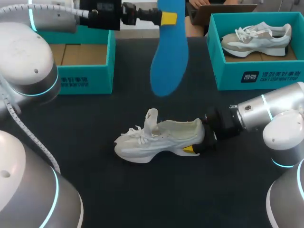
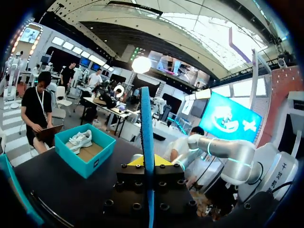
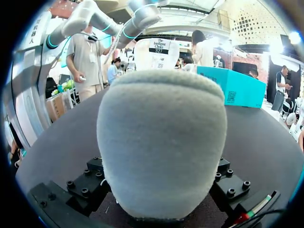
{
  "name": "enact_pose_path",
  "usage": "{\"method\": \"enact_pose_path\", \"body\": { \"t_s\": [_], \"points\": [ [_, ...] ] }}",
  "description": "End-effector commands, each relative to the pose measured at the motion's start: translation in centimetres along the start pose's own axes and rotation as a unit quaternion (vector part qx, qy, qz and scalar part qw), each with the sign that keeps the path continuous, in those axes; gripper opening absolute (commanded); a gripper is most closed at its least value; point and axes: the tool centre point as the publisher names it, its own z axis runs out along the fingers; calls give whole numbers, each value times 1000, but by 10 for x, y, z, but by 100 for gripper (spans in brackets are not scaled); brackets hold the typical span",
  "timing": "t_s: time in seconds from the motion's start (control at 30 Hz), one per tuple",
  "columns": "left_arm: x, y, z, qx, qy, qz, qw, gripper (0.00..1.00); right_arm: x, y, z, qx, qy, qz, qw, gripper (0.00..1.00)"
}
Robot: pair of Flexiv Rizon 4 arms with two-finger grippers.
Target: Take the shoe out of the shoebox, open the shoe tongue, remove and reinsert the insole, then place the shoe into the shoebox
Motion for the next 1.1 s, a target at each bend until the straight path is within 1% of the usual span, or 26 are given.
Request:
{"method": "enact_pose_path", "body": {
  "t_s": [0.03, 0.2, 0.33, 0.4, 0.43, 0.5, 0.53, 0.77, 0.8, 0.9, 1.1],
  "points": [
    [18, -9, 4, -4, 35, -55, 998, 0, -2, -5, 5, 2, 0, 0, 1000, 0],
    [46, -21, 2, -39, 89, -87, 991, 0, -2, -5, 5, 2, 0, 0, 1000, 0],
    [63, -27, -2, -45, 131, -108, 984, 0, -2, -5, 5, 2, 0, 0, 1000, 0],
    [72, -30, -4, -37, 151, -118, 981, 0, -2, -5, 5, 2, 0, 0, 1000, 0],
    [76, -31, -5, -26, 159, -125, 979, 0, -2, -5, 5, 2, 0, 0, 1000, 0],
    [85, -33, -6, -19, 167, -132, 977, 0, -2, -5, 5, 2, 0, 0, 1000, 0],
    [88, -33, -7, -11, 163, -137, 977, 0, -2, -5, 5, 2, 0, 0, 1000, 0],
    [109, -35, -12, 5, 123, -120, 985, 0, -2, -5, 5, 2, 0, 0, 1000, 0],
    [112, -35, -13, 12, 122, -123, 985, 0, -2, -5, 5, 2, 0, 0, 1000, 0],
    [118, -32, -14, 12, 121, -122, 985, 0, -2, -5, 5, 2, 0, 0, 1000, 0],
    [123, -24, -13, 8, 125, -136, 983, 0, -2, -5, 5, 2, 0, 0, 1000, 0]
  ]
}}
